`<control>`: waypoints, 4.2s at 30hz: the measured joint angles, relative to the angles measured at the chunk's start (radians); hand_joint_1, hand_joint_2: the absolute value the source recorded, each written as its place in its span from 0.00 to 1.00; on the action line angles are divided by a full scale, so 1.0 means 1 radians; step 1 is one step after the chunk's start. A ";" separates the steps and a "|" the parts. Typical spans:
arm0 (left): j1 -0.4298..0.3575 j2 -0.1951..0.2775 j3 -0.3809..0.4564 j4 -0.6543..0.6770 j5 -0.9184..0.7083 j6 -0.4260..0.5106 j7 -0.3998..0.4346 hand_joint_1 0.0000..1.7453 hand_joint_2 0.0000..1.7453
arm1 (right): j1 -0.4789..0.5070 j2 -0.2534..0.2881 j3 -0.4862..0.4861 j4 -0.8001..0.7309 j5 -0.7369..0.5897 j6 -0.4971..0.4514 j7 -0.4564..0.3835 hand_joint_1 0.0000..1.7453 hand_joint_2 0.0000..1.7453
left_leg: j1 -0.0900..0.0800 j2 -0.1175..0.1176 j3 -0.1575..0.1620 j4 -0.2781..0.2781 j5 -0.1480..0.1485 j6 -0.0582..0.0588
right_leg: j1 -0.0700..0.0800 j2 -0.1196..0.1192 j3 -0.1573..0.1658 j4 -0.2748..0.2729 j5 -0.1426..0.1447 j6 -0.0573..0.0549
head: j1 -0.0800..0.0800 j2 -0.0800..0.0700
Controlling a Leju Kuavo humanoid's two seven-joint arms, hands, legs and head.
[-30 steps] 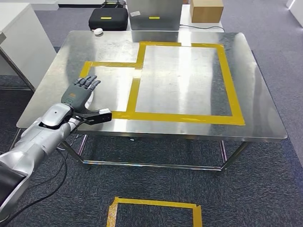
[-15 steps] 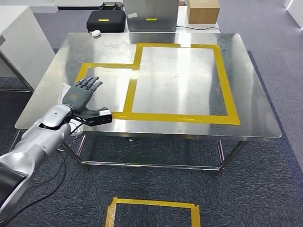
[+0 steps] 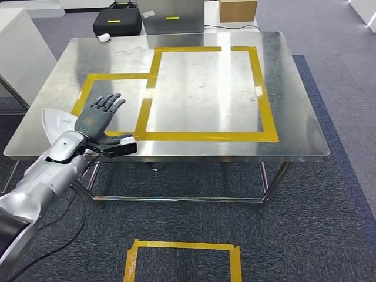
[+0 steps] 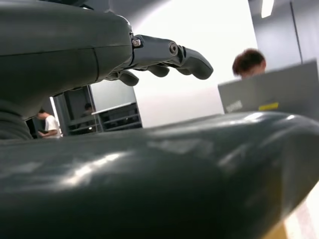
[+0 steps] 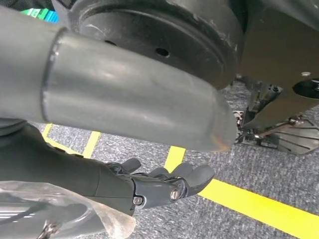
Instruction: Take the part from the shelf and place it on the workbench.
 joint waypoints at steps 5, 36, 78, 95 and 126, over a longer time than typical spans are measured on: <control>0.014 0.000 0.027 -0.049 0.047 0.050 -0.033 0.00 0.00 | 0.000 0.003 0.000 0.000 0.004 0.006 0.000 0.00 0.00 | -0.017 0.003 0.039 -0.123 0.057 0.017 | -0.006 -0.004 -0.004 -0.030 0.046 0.020 | -0.003 0.000; 0.181 0.032 0.120 -0.272 0.167 0.100 -0.107 0.00 0.00 | -0.014 -0.003 -0.004 0.001 0.044 -0.046 -0.076 0.00 0.75 | 0.006 0.003 -0.014 -0.124 0.104 -0.011 | -0.009 -0.008 0.066 -0.049 -0.015 0.034 | -0.012 0.000; 0.930 -0.246 0.830 -0.161 0.879 -0.062 -0.453 0.00 0.00 | 0.020 0.056 -0.080 0.002 -0.021 -0.130 -0.014 0.00 0.00 | 0.007 -0.009 -0.055 -0.118 0.140 0.004 | 0.000 -0.002 0.134 -0.022 -0.095 0.018 | -0.011 0.000; 0.906 -0.265 0.878 0.179 0.733 -0.082 -0.211 0.00 0.00 | 0.015 0.066 -0.082 0.002 0.013 -0.094 0.028 0.00 0.00 | 0.022 -0.011 0.066 -0.153 0.053 -0.036 | -0.002 -0.019 0.073 -0.078 0.015 0.021 | -0.014 0.000; 0.905 -0.275 0.832 0.224 0.656 -0.110 -0.103 0.00 0.00 | 0.012 0.071 -0.082 0.002 0.033 -0.075 0.056 0.00 0.00 | 0.023 -0.007 0.068 -0.150 0.064 -0.037 | 0.002 -0.025 0.116 -0.087 -0.020 0.019 | -0.009 0.000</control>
